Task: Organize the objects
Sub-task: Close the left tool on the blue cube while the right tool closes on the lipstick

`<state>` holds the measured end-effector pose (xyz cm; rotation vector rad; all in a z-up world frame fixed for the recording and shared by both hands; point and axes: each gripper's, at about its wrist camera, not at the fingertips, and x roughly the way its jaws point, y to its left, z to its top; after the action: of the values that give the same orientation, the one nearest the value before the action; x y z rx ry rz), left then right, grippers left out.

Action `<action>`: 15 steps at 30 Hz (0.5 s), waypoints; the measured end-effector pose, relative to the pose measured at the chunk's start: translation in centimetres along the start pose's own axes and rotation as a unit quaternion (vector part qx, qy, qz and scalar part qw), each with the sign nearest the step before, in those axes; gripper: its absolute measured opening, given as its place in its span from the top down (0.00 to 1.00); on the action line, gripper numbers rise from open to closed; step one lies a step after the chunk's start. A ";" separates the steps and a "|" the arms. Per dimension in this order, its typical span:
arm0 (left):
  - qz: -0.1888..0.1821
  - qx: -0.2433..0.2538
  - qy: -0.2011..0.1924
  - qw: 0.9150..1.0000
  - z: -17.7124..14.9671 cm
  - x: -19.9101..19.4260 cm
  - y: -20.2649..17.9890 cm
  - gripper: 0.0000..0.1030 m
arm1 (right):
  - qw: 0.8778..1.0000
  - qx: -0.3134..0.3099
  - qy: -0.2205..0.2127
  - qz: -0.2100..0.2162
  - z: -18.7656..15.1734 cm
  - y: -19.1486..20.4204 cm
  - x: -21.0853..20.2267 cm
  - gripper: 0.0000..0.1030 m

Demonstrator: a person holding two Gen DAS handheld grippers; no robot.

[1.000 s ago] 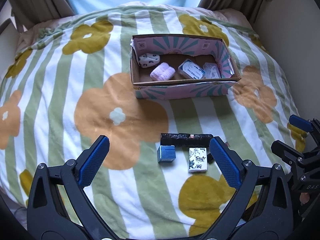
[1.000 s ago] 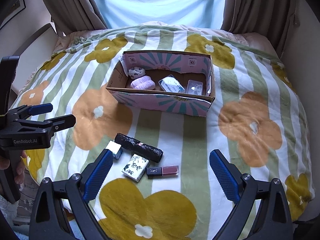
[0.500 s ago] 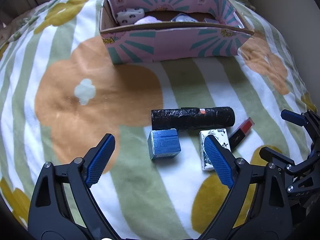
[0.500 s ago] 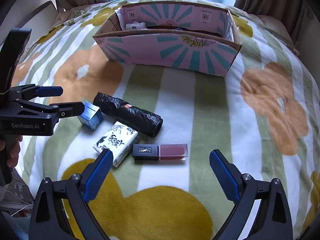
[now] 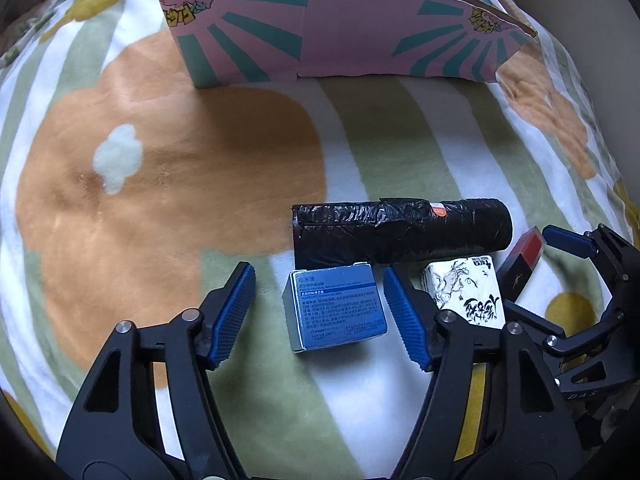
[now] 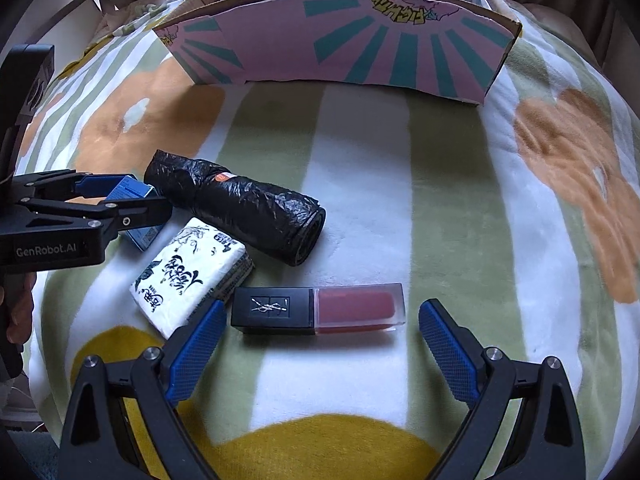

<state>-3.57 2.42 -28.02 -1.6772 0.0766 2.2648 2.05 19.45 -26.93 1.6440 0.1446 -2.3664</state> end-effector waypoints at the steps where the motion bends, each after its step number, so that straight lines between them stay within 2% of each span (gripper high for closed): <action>1: -0.001 0.000 0.001 1.000 0.0 0.1 0.0 0.42 | 1.000 0.001 0.001 -0.001 0.0 0.0 0.1 0.07; 10: 0.005 0.012 0.010 1.000 -0.2 0.9 -0.5 0.62 | 1.000 -0.008 0.015 -0.008 0.1 0.1 0.9 0.22; 15: 0.009 0.017 0.006 1.000 -0.3 0.9 -0.6 0.64 | 1.000 -0.007 0.013 -0.011 0.0 0.0 0.6 0.22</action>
<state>-3.37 3.16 -28.90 -1.6806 0.1320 2.2533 1.87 19.37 -27.54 1.6758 0.1844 -2.3545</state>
